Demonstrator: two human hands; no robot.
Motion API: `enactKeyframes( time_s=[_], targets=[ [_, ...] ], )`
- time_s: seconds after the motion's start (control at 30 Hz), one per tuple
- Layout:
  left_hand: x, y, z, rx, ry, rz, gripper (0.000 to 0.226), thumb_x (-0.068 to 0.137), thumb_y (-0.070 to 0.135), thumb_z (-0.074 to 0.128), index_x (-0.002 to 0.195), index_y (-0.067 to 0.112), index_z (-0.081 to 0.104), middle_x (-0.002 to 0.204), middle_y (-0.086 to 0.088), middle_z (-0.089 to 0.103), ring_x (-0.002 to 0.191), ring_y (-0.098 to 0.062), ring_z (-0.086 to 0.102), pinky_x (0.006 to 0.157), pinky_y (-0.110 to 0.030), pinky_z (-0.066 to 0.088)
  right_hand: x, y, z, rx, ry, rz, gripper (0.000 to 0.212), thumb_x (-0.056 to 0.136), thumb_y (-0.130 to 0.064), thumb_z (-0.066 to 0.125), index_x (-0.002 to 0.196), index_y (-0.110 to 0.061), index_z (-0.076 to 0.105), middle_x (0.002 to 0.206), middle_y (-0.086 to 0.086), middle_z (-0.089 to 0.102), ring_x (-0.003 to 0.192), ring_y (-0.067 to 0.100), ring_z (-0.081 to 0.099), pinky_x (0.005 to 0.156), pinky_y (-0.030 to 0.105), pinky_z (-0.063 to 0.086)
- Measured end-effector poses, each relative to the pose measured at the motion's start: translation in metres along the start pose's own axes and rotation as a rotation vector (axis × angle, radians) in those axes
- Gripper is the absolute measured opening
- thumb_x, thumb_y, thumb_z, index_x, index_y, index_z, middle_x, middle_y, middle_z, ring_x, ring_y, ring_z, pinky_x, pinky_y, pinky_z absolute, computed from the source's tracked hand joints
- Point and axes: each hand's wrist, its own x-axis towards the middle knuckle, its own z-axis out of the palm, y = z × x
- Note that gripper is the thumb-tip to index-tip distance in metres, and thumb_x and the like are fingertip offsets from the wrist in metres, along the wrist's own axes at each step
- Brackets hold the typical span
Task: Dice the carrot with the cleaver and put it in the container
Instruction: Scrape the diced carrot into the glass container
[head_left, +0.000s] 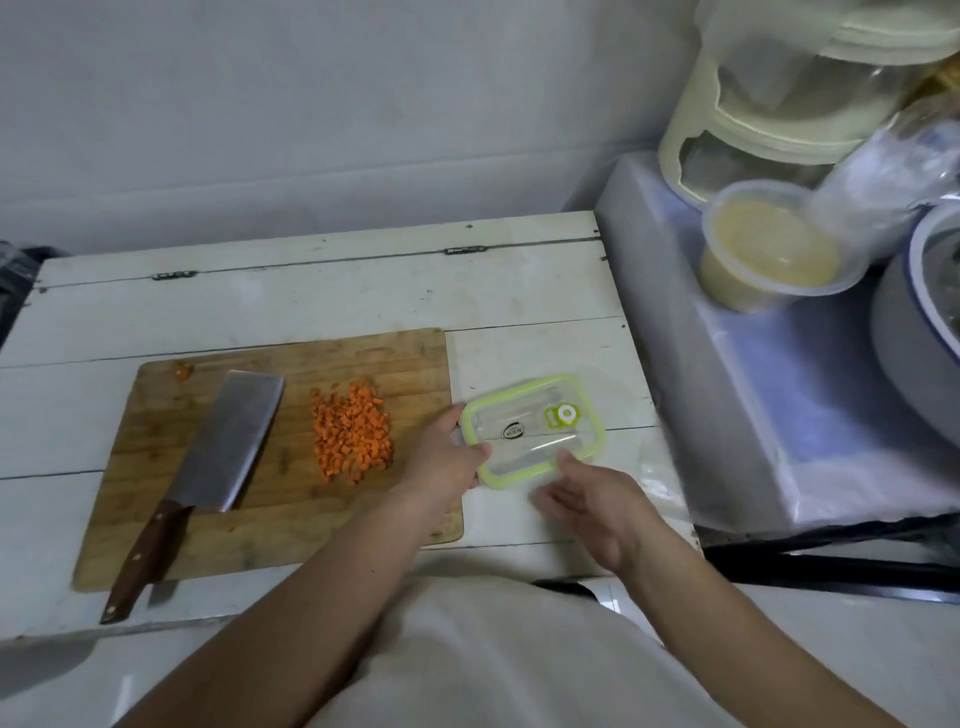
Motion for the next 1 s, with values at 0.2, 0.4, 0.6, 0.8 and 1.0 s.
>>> enactKeyframes(
  time_s=[0.2,0.4,0.6,0.8,1.0],
  targets=[
    [-0.018,-0.010,0.004,0.145,-0.095,-0.143,0.051,0.087,0.019,0.079,0.124,0.022,0.043,0.095,-0.008,0.066,0.058,-0.022,0.060,0.062,-0.038,0.059,0.019,-0.010,0.002,-0.057,0.104,-0.073,0.018,0.092,-0.018,0.073,0.089,-0.009,0.058,0.086,0.013,0.062,0.075,0.022,0.060,0.063,0.032,0.055],
    [0.001,0.021,-0.013,0.620,-0.196,-0.066,0.040,0.096,0.052,0.061,0.096,0.013,0.069,0.081,-0.003,0.065,0.074,-0.023,0.066,0.081,-0.039,0.061,0.024,-0.053,-0.014,-0.541,0.050,-0.157,0.017,0.088,-0.019,0.076,0.081,-0.015,0.061,0.076,0.003,0.061,0.067,0.021,0.054,0.066,0.032,0.044],
    [0.016,0.016,0.010,0.288,-0.076,-0.070,0.041,0.092,0.029,0.077,0.064,0.018,0.048,0.061,0.004,0.048,0.055,-0.014,0.047,0.049,-0.023,0.033,0.020,-0.063,-0.012,-0.593,-0.019,-0.155,0.011,0.093,-0.017,0.071,0.093,-0.011,0.061,0.080,0.007,0.065,0.068,0.022,0.063,0.068,0.037,0.059],
    [0.014,0.015,0.016,0.116,-0.030,-0.220,0.061,0.077,0.029,0.091,0.120,0.001,0.059,0.106,-0.010,0.069,0.082,-0.019,0.068,0.067,-0.029,0.060,0.030,-0.060,-0.012,-0.695,0.121,-0.240,0.024,0.087,-0.025,0.079,0.087,-0.009,0.060,0.079,0.008,0.059,0.064,0.024,0.054,0.064,0.040,0.053],
    [0.003,0.019,0.006,0.303,0.028,-0.106,0.036,0.093,0.034,0.074,0.108,0.003,0.062,0.088,-0.007,0.058,0.071,-0.017,0.055,0.066,-0.026,0.050,0.027,-0.056,-0.013,-0.694,0.155,-0.287,0.033,0.088,-0.029,0.076,0.094,0.000,0.061,0.075,0.005,0.053,0.058,0.023,0.045,0.056,0.030,0.040]
  ],
)
